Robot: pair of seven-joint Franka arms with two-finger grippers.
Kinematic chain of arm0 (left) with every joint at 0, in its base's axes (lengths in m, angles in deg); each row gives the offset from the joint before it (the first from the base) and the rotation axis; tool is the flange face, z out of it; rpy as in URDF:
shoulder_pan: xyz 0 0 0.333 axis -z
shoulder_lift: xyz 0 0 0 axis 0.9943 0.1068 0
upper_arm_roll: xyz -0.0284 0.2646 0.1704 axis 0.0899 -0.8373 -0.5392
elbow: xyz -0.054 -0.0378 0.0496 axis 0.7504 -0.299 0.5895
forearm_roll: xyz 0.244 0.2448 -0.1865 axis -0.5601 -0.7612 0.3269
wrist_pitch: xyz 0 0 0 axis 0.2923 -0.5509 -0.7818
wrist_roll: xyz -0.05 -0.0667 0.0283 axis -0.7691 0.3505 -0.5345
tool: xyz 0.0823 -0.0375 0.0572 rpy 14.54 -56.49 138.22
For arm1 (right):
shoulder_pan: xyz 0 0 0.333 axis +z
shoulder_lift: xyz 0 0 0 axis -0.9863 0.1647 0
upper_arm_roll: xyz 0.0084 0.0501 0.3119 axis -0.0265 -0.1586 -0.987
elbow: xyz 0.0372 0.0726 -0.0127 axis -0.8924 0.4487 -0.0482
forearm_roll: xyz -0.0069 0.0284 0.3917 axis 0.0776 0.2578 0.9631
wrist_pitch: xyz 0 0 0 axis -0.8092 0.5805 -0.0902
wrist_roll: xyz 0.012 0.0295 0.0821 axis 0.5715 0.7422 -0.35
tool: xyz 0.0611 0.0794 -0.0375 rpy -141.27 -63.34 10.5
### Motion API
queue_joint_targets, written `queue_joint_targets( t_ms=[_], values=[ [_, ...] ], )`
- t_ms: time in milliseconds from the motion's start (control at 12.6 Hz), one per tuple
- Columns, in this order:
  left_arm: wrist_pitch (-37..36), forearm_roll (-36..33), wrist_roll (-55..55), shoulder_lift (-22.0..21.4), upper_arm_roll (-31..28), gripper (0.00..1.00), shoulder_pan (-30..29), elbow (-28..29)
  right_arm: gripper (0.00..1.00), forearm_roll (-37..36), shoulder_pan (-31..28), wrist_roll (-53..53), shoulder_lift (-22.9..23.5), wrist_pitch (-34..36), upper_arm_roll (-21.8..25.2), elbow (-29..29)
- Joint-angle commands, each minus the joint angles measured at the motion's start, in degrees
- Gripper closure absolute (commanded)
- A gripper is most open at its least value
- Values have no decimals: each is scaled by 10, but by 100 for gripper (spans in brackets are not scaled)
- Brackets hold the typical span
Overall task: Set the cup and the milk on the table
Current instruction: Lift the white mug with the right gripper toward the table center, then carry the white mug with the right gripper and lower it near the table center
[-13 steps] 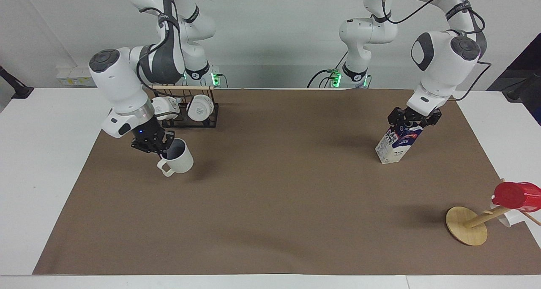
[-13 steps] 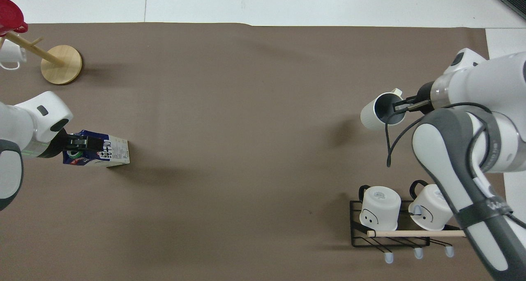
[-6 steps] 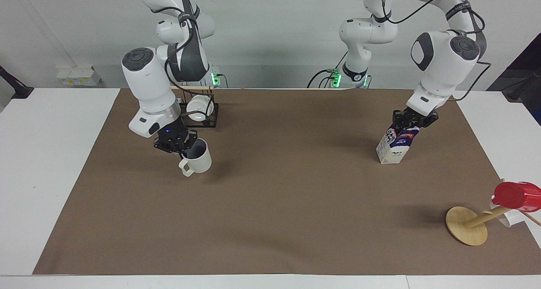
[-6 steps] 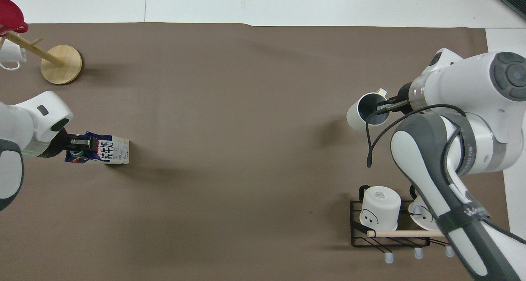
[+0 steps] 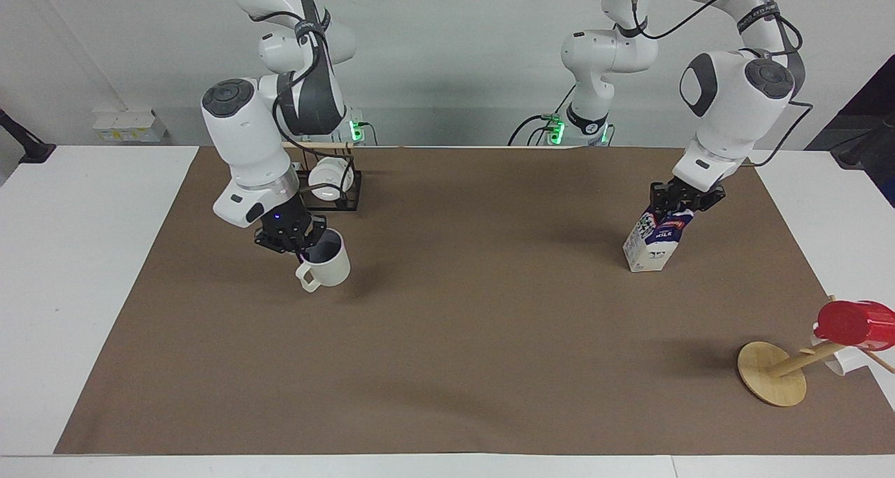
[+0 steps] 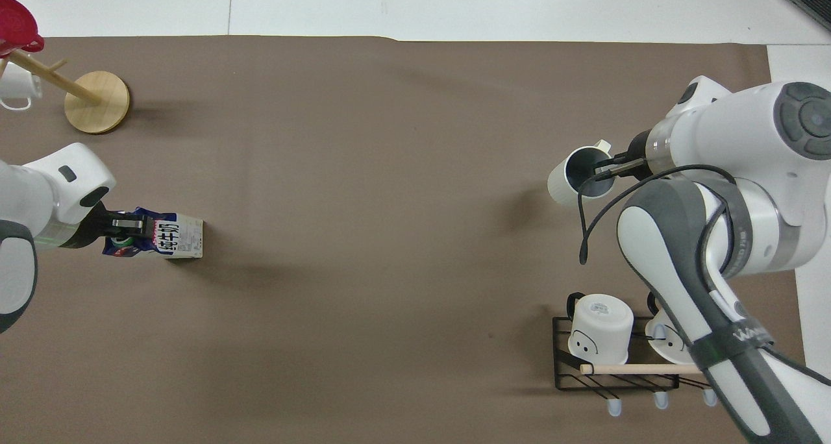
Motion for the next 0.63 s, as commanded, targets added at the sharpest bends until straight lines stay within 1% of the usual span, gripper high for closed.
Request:
queue_joint_targets(
  t_ms=[0, 238, 317, 397, 556],
  values=[
    [8, -4, -1, 9, -6, 55, 6, -9, 100, -10, 43, 86, 15, -1, -2, -16],
    [6, -4, -2, 9, -6, 55, 6, -11, 100, -20, 111, 207, 68, -3, -2, -74],
    [6, -4, -1, 9, -6, 55, 6, -11, 100, -20, 124, 235, 82, -3, -2, -91],
    [6, -4, 0, 9, -6, 55, 6, -11, 100, -21, 139, 257, 89, -5, -2, -93],
    [5, -4, 1, 9, -6, 55, 6, -11, 100, -22, 174, 309, 105, -30, -2, -94]
  ],
)
